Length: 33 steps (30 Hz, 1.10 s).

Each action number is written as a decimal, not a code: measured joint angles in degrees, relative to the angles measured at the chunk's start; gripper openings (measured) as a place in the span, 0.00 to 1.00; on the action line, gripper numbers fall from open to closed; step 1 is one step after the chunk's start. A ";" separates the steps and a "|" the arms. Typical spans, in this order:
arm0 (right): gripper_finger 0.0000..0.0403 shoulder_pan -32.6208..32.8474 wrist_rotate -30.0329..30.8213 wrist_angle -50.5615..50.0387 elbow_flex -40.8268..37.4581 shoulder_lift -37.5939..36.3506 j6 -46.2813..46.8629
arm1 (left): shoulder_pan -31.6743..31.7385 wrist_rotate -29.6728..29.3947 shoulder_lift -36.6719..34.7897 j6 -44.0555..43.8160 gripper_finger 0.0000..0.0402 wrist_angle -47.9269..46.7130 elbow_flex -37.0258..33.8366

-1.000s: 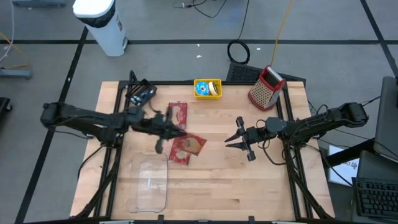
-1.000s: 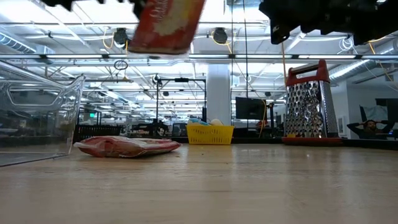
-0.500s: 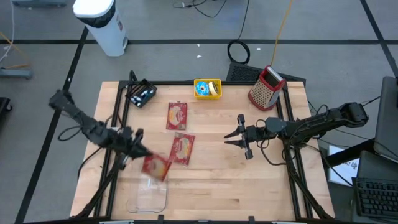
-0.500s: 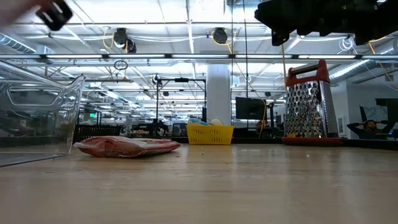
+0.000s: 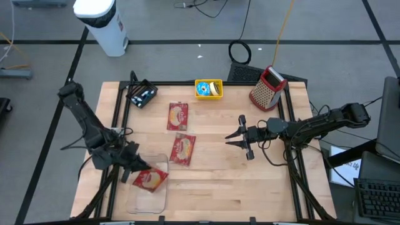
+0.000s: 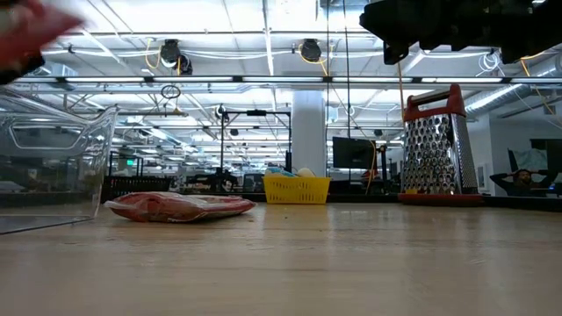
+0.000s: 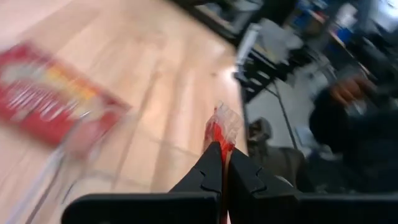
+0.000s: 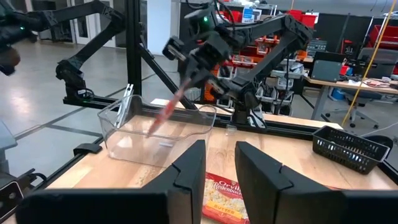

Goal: Pick & Place Food Item
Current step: Put the middle right red popcorn bag into the transparent bin

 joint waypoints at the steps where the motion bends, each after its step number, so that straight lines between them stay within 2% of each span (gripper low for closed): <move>1: 0.19 0.00 0.00 0.00 0.00 0.00 0.00 | 0.02 -0.59 -0.57 -3.91 0.00 -2.33 0.00; 6: 0.19 0.00 -0.02 0.37 0.00 0.00 0.39 | 1.78 -0.10 -2.24 -30.83 0.00 -17.03 0.00; 9: 0.18 0.00 -0.04 0.42 0.00 0.00 0.35 | 3.25 3.23 -2.38 -48.26 0.00 -25.70 0.02; 11: 0.18 0.00 -0.04 0.39 0.00 0.00 0.33 | 4.10 6.33 -2.34 -56.57 0.00 -29.97 0.02; 13: 0.18 0.00 -0.04 0.23 0.00 0.00 0.28 | 4.75 8.04 -2.36 -61.17 0.01 -32.00 0.02; 15: 0.19 0.02 -0.04 0.00 0.00 0.00 0.26 | 5.25 8.12 -2.40 -61.23 0.02 -32.07 0.02; 21: 0.19 0.02 -0.04 -0.48 0.00 0.02 0.24 | 6.71 6.84 -2.38 -50.17 0.11 -27.88 0.02; 26: 0.19 0.02 -0.04 -0.46 0.00 0.02 0.24 | 8.13 6.90 -2.40 -42.96 0.24 -23.39 0.04; 33: 0.19 0.02 -0.05 -0.46 0.00 0.02 0.24 | 9.70 9.68 -4.37 -37.13 0.43 -17.13 0.04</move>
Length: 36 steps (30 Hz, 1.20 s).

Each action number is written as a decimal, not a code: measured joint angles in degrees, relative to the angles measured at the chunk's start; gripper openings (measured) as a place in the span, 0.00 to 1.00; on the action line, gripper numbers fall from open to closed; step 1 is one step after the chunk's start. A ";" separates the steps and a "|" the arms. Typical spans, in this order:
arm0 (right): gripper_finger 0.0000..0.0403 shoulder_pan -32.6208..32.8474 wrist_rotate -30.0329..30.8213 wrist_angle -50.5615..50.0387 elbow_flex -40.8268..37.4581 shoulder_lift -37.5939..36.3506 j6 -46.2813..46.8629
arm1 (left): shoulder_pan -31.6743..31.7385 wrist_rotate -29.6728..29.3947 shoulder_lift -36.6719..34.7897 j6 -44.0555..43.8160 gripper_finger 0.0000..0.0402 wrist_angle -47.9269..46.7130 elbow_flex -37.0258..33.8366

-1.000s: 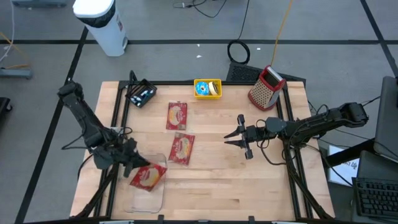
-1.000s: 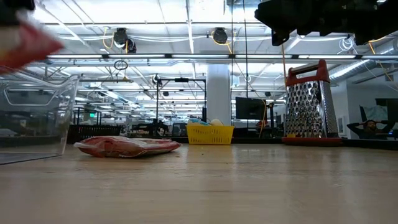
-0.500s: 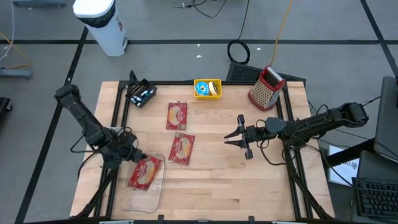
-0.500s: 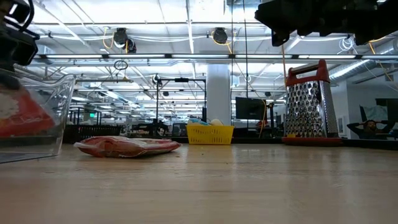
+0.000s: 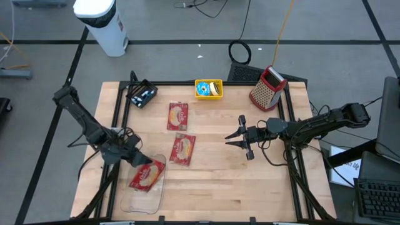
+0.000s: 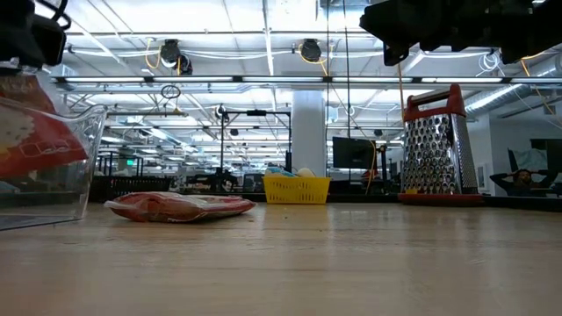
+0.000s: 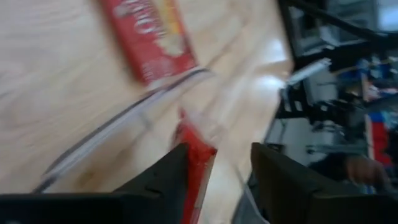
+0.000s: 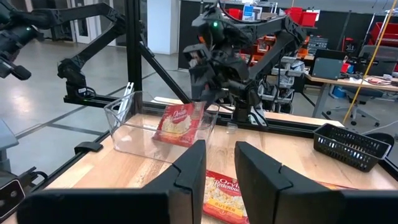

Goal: Pick & Place Food Item
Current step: Put the middle right red popcorn bag into the transparent bin, then put the top red popcorn bag into the transparent bin

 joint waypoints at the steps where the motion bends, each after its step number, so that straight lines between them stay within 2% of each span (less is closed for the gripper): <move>1: 0.19 0.00 0.01 0.01 0.00 0.00 0.00 | 0.31 0.06 -0.54 1.80 0.46 1.03 0.00; 7: 0.19 0.00 0.01 0.02 0.00 0.00 0.00 | 2.17 0.23 -3.41 13.33 0.57 6.24 0.02; 14: 0.19 0.00 0.01 0.03 0.00 0.00 -0.02 | 3.53 -1.25 -5.20 23.78 0.63 9.19 0.07; 18: 0.19 0.00 -0.01 0.06 0.00 0.00 -0.22 | 5.09 -5.11 -5.11 39.04 0.63 17.21 0.07; 22: 0.19 0.00 0.01 0.80 0.00 0.00 -0.28 | 6.84 -12.13 -5.11 58.49 0.64 24.52 0.07; 26: 0.19 0.00 0.20 1.35 0.00 0.02 -0.26 | 8.84 -16.93 -5.09 70.41 0.64 28.70 0.07; 30: 0.19 -0.02 0.38 4.23 0.00 1.03 -0.22 | 11.75 -15.02 -5.06 81.10 0.64 31.46 0.07; 33: 0.19 -0.02 0.52 8.96 0.00 3.56 0.13 | 14.36 -9.84 -4.02 85.35 0.64 32.32 0.07; 36: 0.19 0.00 4.22 14.30 0.02 7.63 0.15 | 17.08 -3.56 -2.30 88.09 0.64 32.39 0.07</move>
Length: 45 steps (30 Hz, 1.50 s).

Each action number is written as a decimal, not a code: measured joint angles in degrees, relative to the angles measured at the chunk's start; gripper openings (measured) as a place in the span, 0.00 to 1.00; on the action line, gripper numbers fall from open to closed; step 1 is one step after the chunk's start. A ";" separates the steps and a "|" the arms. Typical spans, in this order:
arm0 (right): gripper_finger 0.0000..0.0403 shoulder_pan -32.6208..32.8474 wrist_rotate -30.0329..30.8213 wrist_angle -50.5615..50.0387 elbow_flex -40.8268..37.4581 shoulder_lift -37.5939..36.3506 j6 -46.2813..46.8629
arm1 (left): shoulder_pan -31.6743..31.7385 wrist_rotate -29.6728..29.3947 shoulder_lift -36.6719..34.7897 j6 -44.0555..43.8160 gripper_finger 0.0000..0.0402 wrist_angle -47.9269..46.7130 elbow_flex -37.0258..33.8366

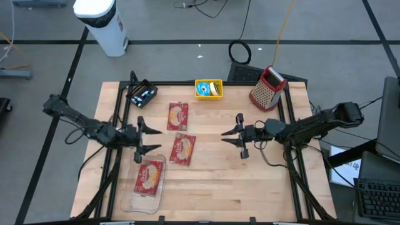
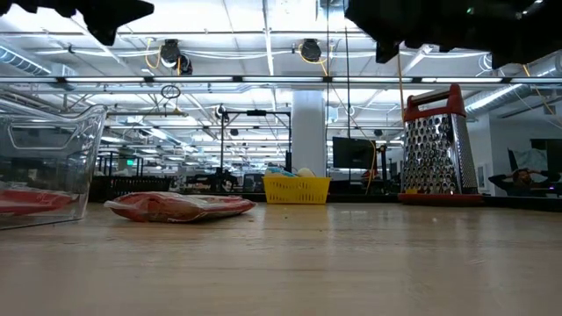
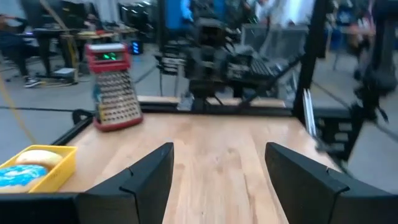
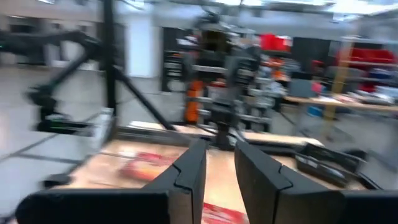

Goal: Pick & Place Food Item
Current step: Put the top red popcorn bag into the transparent bin

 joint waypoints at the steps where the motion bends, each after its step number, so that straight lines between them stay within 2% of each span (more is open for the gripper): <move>1: 0.19 0.00 1.91 1.18 0.00 1.41 0.02 | 0.89 1.63 0.78 0.83 0.64 -0.09 0.00; 5: 0.19 -0.34 8.67 4.77 0.00 5.69 -0.41 | 4.49 4.13 3.03 3.52 0.64 -0.10 0.00; 12: 0.19 -2.15 9.21 5.00 0.00 6.56 1.06 | 14.58 0.07 7.41 -2.96 0.64 -0.90 0.00; 16: 0.19 -2.55 9.10 4.65 0.00 6.56 1.11 | 22.00 8.03 13.48 -2.83 0.64 -8.54 2.58; 20: 0.19 -2.62 9.10 4.05 0.00 6.56 1.11 | 30.07 10.55 22.85 -2.09 0.64 -17.51 7.79; 25: 0.19 -2.60 9.08 3.41 0.00 6.55 1.21 | 36.71 19.88 34.55 6.53 0.63 -20.04 12.34; 28: 0.19 -2.60 9.08 2.75 0.00 6.54 1.79 | 38.43 20.77 40.20 9.53 0.63 -20.96 13.88; 33: 0.19 -2.60 9.06 2.67 0.00 6.54 1.76 | 39.57 21.59 45.68 12.20 0.63 -21.62 14.53; 45: 0.19 -2.60 9.06 1.91 0.00 6.54 1.57 | 40.16 21.85 52.90 12.53 0.63 -22.32 14.54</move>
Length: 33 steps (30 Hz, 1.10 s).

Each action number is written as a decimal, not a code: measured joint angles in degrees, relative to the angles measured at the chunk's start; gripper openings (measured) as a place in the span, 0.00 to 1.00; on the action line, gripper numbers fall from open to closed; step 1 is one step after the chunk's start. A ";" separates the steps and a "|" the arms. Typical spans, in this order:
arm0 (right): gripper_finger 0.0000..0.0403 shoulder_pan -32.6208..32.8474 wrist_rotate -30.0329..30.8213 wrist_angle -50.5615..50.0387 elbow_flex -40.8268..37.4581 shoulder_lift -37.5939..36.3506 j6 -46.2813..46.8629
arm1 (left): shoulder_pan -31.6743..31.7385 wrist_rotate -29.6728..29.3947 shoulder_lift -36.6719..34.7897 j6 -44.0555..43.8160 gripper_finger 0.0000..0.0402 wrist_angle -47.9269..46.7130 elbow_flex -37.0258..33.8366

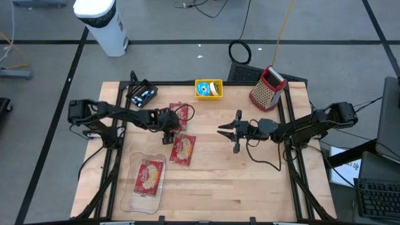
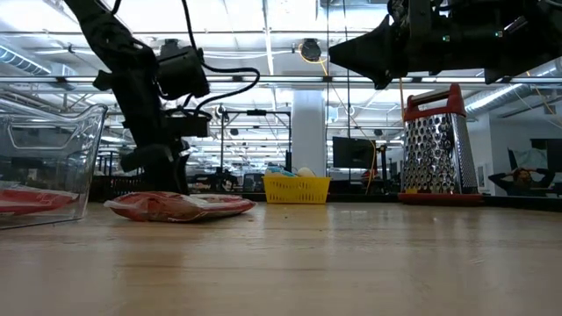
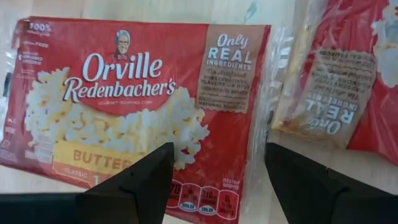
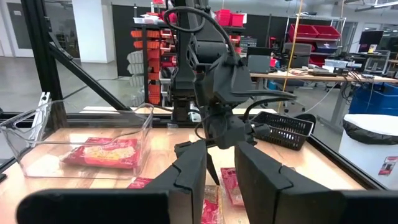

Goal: Pick & Place Food Item
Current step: Put the top red popcorn bag into the transparent bin

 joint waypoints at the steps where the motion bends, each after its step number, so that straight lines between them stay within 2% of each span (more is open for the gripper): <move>1: 0.19 0.00 0.00 -0.09 0.00 0.00 0.00 | 0.17 0.09 0.58 -0.06 0.63 0.14 0.07; 6: 0.19 0.00 0.00 -0.34 0.00 0.00 0.00 | 0.82 0.68 3.03 -0.54 0.62 0.20 0.28; 9: 0.19 0.00 0.00 -0.36 0.00 0.00 0.00 | 0.73 0.90 3.10 -0.65 0.55 0.41 0.26; 19: 0.19 0.00 0.00 -0.34 0.00 -0.02 -0.02 | 0.84 -1.80 2.70 -3.63 0.05 1.06 -0.03; 22: 0.19 0.00 0.00 -0.37 0.00 -0.02 -0.02 | 0.78 -3.88 0.30 -6.78 0.03 -2.55 0.05; 25: 0.19 0.00 0.00 -0.39 0.00 -0.02 -0.01 | 0.02 -5.71 -3.27 -8.78 0.03 -11.84 2.40; 30: 0.19 -0.02 0.05 -0.50 0.00 -0.02 -0.02 | -2.09 -9.08 -10.17 -13.46 0.01 -27.59 10.59; 33: 0.19 -0.02 0.04 -0.41 0.00 -0.02 -0.02 | -4.08 -9.42 -13.91 -15.60 0.01 -33.85 15.54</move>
